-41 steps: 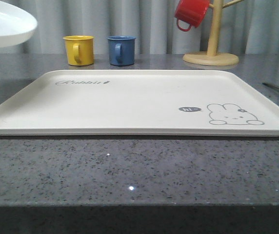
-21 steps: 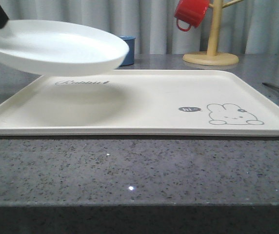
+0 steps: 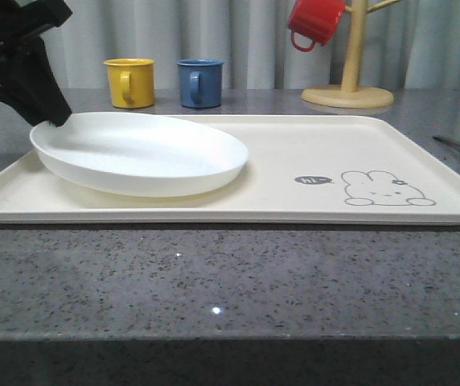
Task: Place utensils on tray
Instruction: 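Lower the plate onto the tray and open the left gripper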
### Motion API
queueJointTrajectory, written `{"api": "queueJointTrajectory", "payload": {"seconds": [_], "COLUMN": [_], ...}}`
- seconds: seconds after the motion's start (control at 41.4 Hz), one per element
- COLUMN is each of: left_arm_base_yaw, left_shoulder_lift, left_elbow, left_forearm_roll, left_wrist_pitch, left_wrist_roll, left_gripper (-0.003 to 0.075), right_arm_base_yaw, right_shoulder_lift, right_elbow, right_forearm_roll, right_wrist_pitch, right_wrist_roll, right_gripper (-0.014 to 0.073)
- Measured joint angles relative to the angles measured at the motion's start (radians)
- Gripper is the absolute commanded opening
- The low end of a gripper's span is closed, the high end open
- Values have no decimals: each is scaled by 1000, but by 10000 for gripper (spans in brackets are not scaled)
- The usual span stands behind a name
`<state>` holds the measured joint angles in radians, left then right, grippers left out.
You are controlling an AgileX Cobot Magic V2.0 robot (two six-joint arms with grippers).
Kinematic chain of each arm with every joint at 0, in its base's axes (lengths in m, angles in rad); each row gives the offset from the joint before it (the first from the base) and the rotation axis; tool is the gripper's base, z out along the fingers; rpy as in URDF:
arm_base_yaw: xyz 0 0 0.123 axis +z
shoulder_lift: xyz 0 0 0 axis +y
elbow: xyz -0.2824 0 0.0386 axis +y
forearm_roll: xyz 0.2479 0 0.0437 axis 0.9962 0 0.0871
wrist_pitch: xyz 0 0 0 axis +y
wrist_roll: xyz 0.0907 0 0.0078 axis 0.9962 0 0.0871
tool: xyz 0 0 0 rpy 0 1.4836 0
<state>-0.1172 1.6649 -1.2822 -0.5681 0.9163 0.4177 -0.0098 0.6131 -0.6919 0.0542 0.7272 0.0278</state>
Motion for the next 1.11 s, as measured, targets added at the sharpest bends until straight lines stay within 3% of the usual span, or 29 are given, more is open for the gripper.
{"api": "queueJointTrajectory", "payload": {"seconds": [0.169, 0.483, 0.822, 1.112], "left_arm_base_yaw": [0, 0, -22, -259], "left_shoulder_lift": [5, 5, -76, -260], "left_elbow": [0, 0, -2, 11], "left_forearm_roll": [4, 36, 51, 140], "left_wrist_pitch": [-3, 19, 23, 31], "left_wrist_roll": [0, 0, 14, 20], "left_gripper": [78, 347, 350, 349], "right_arm_base_yaw": [0, 0, 0, 0], "right_shoulder_lift": [0, 0, 0, 0], "right_elbow": [0, 0, 0, 0], "right_forearm_roll": [0, 0, 0, 0], "right_wrist_pitch": [0, 0, 0, 0], "right_wrist_roll": [0, 0, 0, 0], "right_gripper": [381, 381, 381, 381]}}
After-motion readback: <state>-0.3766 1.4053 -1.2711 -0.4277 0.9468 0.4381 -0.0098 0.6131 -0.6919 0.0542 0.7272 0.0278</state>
